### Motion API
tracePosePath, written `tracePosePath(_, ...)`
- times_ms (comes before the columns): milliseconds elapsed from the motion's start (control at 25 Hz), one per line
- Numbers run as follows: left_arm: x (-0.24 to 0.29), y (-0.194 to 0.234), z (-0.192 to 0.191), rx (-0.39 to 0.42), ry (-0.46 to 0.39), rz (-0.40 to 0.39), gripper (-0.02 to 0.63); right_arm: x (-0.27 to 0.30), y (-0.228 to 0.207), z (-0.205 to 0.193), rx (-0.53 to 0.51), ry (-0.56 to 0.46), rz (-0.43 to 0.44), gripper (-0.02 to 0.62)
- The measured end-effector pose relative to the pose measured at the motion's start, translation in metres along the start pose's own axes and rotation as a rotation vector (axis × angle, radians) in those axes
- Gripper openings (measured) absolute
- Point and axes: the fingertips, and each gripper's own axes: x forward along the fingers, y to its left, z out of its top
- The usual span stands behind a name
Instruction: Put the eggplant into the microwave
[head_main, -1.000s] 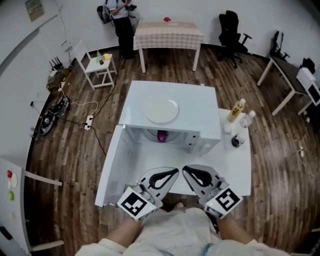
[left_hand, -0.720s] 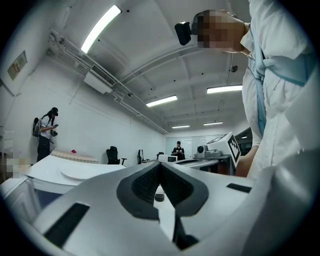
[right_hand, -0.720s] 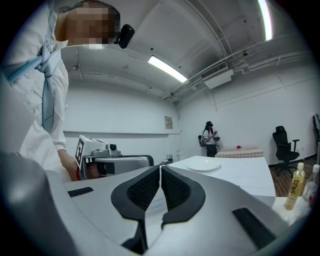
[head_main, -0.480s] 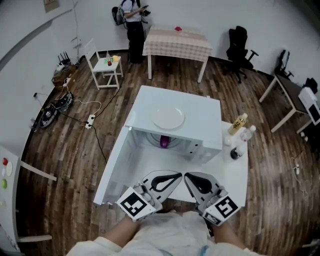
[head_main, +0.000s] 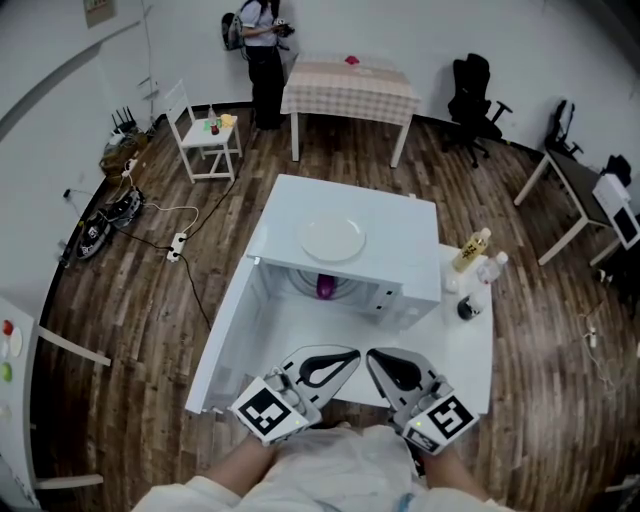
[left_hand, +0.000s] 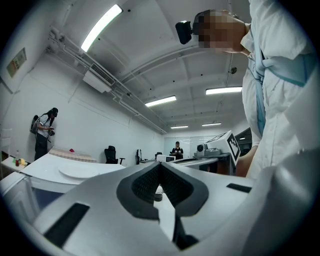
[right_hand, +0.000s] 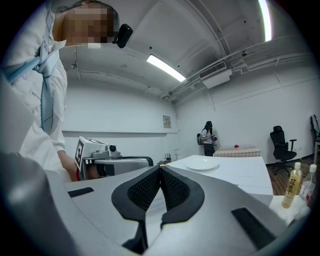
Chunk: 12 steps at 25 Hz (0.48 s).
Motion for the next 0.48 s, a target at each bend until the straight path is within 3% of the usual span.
tracePosePath(480,0.0050,0.0000,-0.0039,-0.010,0.020,-0.019,0.000,-0.0028,-0.0047,-0.0016,0.009,0.010,-0.013,0.032)
